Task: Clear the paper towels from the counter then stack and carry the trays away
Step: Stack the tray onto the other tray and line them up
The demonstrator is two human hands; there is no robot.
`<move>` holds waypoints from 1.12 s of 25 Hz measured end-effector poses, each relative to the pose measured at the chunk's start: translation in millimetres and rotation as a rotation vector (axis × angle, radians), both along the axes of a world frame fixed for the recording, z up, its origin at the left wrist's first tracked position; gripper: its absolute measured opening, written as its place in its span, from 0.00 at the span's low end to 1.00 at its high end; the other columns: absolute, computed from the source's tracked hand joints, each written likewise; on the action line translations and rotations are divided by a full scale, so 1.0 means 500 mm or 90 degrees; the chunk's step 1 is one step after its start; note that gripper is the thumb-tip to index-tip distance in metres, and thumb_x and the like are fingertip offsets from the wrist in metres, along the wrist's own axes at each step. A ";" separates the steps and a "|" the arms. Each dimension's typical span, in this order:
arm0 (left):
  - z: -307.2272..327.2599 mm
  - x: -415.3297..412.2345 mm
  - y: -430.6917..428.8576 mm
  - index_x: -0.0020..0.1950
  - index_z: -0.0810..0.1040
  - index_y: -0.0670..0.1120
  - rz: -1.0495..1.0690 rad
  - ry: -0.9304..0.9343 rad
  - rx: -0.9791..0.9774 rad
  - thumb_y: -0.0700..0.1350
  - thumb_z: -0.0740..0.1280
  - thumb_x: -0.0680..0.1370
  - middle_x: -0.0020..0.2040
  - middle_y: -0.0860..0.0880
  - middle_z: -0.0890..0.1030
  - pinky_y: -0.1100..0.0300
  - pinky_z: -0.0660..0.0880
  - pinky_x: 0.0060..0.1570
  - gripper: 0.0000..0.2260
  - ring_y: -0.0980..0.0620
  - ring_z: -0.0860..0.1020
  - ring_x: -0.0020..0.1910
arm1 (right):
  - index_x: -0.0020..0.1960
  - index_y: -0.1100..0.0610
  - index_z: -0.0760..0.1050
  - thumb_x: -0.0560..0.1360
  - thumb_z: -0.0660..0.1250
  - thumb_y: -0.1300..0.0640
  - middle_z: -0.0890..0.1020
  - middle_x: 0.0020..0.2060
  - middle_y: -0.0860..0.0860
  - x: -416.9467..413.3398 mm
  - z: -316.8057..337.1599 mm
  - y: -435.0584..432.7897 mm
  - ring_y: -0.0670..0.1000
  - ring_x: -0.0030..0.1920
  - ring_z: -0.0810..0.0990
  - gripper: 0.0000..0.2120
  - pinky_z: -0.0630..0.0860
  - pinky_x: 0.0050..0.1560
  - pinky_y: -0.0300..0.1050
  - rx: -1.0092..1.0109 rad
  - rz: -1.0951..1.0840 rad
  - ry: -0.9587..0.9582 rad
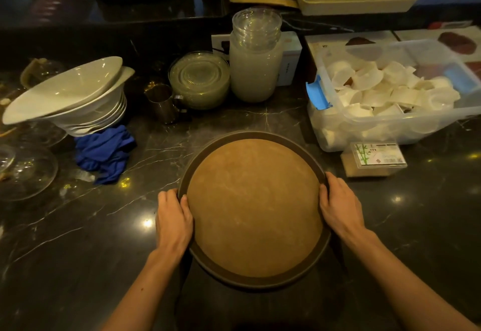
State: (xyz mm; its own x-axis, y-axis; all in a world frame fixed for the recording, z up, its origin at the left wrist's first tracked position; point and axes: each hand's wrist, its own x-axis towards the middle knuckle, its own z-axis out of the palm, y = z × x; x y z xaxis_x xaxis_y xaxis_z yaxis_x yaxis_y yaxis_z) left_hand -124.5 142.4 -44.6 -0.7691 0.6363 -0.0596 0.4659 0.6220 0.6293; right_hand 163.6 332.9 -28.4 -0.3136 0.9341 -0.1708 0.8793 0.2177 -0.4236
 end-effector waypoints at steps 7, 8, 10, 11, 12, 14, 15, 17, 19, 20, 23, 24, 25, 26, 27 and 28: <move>0.017 -0.007 0.017 0.55 0.73 0.42 -0.044 0.047 0.042 0.38 0.61 0.79 0.53 0.47 0.70 0.54 0.76 0.46 0.06 0.51 0.74 0.45 | 0.73 0.55 0.64 0.83 0.53 0.50 0.72 0.55 0.56 -0.017 0.001 0.013 0.55 0.43 0.77 0.21 0.76 0.44 0.54 0.016 0.006 -0.053; 0.023 -0.001 0.031 0.55 0.73 0.43 -0.083 0.057 0.065 0.38 0.61 0.79 0.53 0.48 0.70 0.55 0.77 0.45 0.06 0.53 0.74 0.45 | 0.72 0.55 0.64 0.82 0.53 0.50 0.71 0.55 0.56 -0.019 0.000 0.015 0.53 0.41 0.75 0.20 0.75 0.43 0.52 0.019 0.002 -0.057; 0.029 0.018 0.064 0.59 0.72 0.44 -0.129 0.070 0.071 0.39 0.62 0.79 0.55 0.49 0.71 0.56 0.77 0.47 0.09 0.54 0.74 0.47 | 0.72 0.55 0.64 0.83 0.53 0.49 0.71 0.57 0.57 -0.022 -0.002 0.017 0.54 0.41 0.75 0.20 0.73 0.42 0.51 0.017 -0.013 -0.053; 0.027 0.027 0.077 0.61 0.71 0.43 -0.134 0.091 0.058 0.40 0.63 0.79 0.56 0.47 0.71 0.56 0.76 0.49 0.11 0.52 0.74 0.49 | 0.72 0.54 0.64 0.83 0.53 0.49 0.72 0.58 0.57 -0.022 -0.005 0.015 0.56 0.44 0.77 0.20 0.73 0.43 0.52 0.014 -0.020 -0.046; 0.024 0.032 0.087 0.64 0.71 0.43 -0.137 0.117 0.038 0.42 0.64 0.78 0.57 0.45 0.72 0.55 0.75 0.50 0.14 0.51 0.73 0.52 | 0.73 0.54 0.63 0.83 0.53 0.49 0.72 0.59 0.57 -0.022 -0.009 0.011 0.58 0.47 0.79 0.20 0.74 0.45 0.53 0.012 -0.027 -0.037; 0.017 0.032 0.090 0.66 0.70 0.43 -0.135 0.150 -0.007 0.45 0.66 0.78 0.59 0.42 0.72 0.53 0.72 0.53 0.18 0.47 0.72 0.55 | 0.74 0.53 0.62 0.83 0.53 0.49 0.72 0.60 0.57 -0.021 -0.015 0.003 0.59 0.51 0.79 0.21 0.73 0.47 0.53 0.000 -0.039 -0.014; 0.011 0.028 0.085 0.67 0.69 0.43 -0.134 0.158 -0.027 0.46 0.66 0.78 0.61 0.41 0.71 0.52 0.71 0.55 0.19 0.45 0.71 0.57 | 0.74 0.53 0.61 0.82 0.53 0.49 0.73 0.61 0.57 -0.019 -0.019 -0.001 0.59 0.53 0.78 0.22 0.72 0.48 0.53 -0.008 -0.046 0.002; 0.006 0.016 0.071 0.69 0.68 0.43 -0.124 0.168 -0.060 0.47 0.66 0.77 0.64 0.39 0.69 0.49 0.69 0.58 0.22 0.41 0.70 0.61 | 0.76 0.55 0.60 0.82 0.54 0.49 0.72 0.65 0.57 -0.019 -0.024 -0.006 0.58 0.59 0.76 0.24 0.73 0.53 0.54 -0.021 -0.064 0.035; 0.003 0.004 0.059 0.71 0.65 0.43 -0.097 0.160 -0.085 0.49 0.66 0.77 0.66 0.38 0.67 0.46 0.69 0.61 0.25 0.39 0.68 0.64 | 0.77 0.56 0.58 0.82 0.56 0.49 0.71 0.68 0.58 -0.017 -0.027 -0.013 0.58 0.64 0.74 0.25 0.72 0.58 0.56 -0.029 -0.078 0.056; 0.001 -0.002 0.052 0.72 0.64 0.43 -0.083 0.151 -0.101 0.50 0.66 0.77 0.67 0.38 0.67 0.45 0.68 0.61 0.26 0.39 0.68 0.65 | 0.77 0.56 0.57 0.82 0.56 0.49 0.70 0.69 0.58 -0.016 -0.028 -0.016 0.58 0.65 0.73 0.26 0.71 0.60 0.56 -0.034 -0.079 0.066; -0.002 -0.018 0.031 0.75 0.59 0.43 -0.060 0.096 -0.109 0.54 0.64 0.78 0.66 0.37 0.66 0.46 0.71 0.59 0.30 0.40 0.69 0.63 | 0.77 0.56 0.56 0.81 0.57 0.48 0.71 0.69 0.58 -0.010 -0.029 -0.023 0.58 0.66 0.73 0.27 0.71 0.61 0.57 -0.048 -0.077 0.099; -0.002 -0.020 0.027 0.75 0.58 0.42 -0.055 0.065 -0.102 0.54 0.64 0.78 0.66 0.38 0.66 0.47 0.72 0.57 0.31 0.40 0.70 0.62 | 0.77 0.56 0.56 0.81 0.58 0.47 0.71 0.69 0.58 -0.008 -0.030 -0.023 0.58 0.66 0.73 0.28 0.71 0.61 0.57 -0.052 -0.077 0.105; -0.003 -0.021 0.025 0.76 0.56 0.42 -0.052 0.037 -0.098 0.55 0.63 0.79 0.67 0.38 0.66 0.48 0.72 0.56 0.31 0.41 0.72 0.62 | 0.77 0.56 0.56 0.81 0.58 0.47 0.71 0.69 0.58 -0.007 -0.030 -0.022 0.58 0.66 0.73 0.28 0.71 0.62 0.58 -0.057 -0.078 0.111; -0.003 -0.019 0.024 0.77 0.55 0.42 -0.050 0.015 -0.101 0.55 0.62 0.79 0.68 0.39 0.66 0.48 0.73 0.56 0.32 0.41 0.73 0.62 | 0.77 0.55 0.56 0.81 0.58 0.46 0.71 0.69 0.58 -0.006 -0.029 -0.020 0.58 0.66 0.72 0.28 0.71 0.62 0.58 -0.063 -0.077 0.113; -0.004 -0.017 0.024 0.77 0.55 0.42 -0.049 0.000 -0.108 0.56 0.61 0.80 0.69 0.39 0.66 0.47 0.73 0.57 0.32 0.41 0.73 0.63 | 0.77 0.55 0.56 0.81 0.58 0.46 0.71 0.69 0.58 -0.006 -0.029 -0.017 0.58 0.67 0.72 0.28 0.71 0.63 0.58 -0.066 -0.074 0.115; -0.005 -0.016 0.025 0.77 0.55 0.42 -0.049 -0.008 -0.117 0.56 0.60 0.80 0.70 0.39 0.66 0.46 0.72 0.58 0.31 0.41 0.74 0.63 | 0.77 0.56 0.57 0.81 0.57 0.45 0.72 0.69 0.57 -0.006 -0.029 -0.014 0.58 0.67 0.73 0.28 0.71 0.63 0.59 -0.067 -0.071 0.115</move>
State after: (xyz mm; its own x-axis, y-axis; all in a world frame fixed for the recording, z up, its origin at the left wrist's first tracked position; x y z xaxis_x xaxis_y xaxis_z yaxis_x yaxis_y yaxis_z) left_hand -132.4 154.8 -46.9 -0.7174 0.6702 -0.1902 0.5088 0.6905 0.5141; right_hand 160.6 325.7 -42.7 -0.2435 0.9447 -0.2196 0.8032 0.0695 -0.5917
